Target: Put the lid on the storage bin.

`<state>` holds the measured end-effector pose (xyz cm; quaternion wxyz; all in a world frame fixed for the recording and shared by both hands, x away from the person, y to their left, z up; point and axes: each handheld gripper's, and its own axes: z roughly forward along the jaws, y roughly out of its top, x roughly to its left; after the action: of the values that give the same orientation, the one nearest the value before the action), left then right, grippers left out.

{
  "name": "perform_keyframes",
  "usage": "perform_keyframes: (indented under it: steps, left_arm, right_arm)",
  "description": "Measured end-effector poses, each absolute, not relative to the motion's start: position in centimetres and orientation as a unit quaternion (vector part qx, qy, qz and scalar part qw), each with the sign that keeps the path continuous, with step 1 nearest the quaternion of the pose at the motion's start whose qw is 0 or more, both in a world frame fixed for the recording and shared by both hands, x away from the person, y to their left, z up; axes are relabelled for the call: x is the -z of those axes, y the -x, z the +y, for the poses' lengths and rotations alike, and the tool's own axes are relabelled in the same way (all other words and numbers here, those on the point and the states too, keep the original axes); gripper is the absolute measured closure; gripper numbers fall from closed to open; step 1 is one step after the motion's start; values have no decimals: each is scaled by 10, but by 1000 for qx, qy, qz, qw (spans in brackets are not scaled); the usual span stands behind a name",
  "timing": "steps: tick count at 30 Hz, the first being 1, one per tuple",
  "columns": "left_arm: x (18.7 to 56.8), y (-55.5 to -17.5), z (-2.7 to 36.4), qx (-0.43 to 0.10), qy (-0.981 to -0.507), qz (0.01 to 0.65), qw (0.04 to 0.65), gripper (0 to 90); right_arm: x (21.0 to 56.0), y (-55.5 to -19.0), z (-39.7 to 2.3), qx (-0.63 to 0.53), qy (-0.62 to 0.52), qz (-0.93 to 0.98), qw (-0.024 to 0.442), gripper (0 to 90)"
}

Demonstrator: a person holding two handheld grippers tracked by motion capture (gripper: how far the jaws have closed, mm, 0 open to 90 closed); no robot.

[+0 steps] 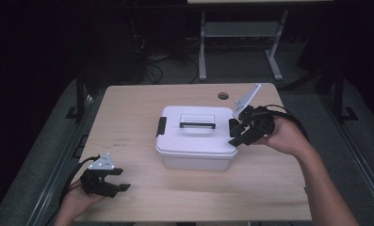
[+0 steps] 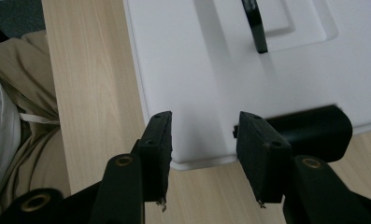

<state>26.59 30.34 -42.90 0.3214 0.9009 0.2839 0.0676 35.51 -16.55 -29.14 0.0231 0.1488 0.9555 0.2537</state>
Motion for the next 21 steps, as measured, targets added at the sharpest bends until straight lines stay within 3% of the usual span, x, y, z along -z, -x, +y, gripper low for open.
perform_keyframes:
  steps: [21]
  left_arm:
    - [430,-266,301,-66,-902,284,319,319]
  right_arm:
    - [302,-345,-188,-260,-167,951,23,537]
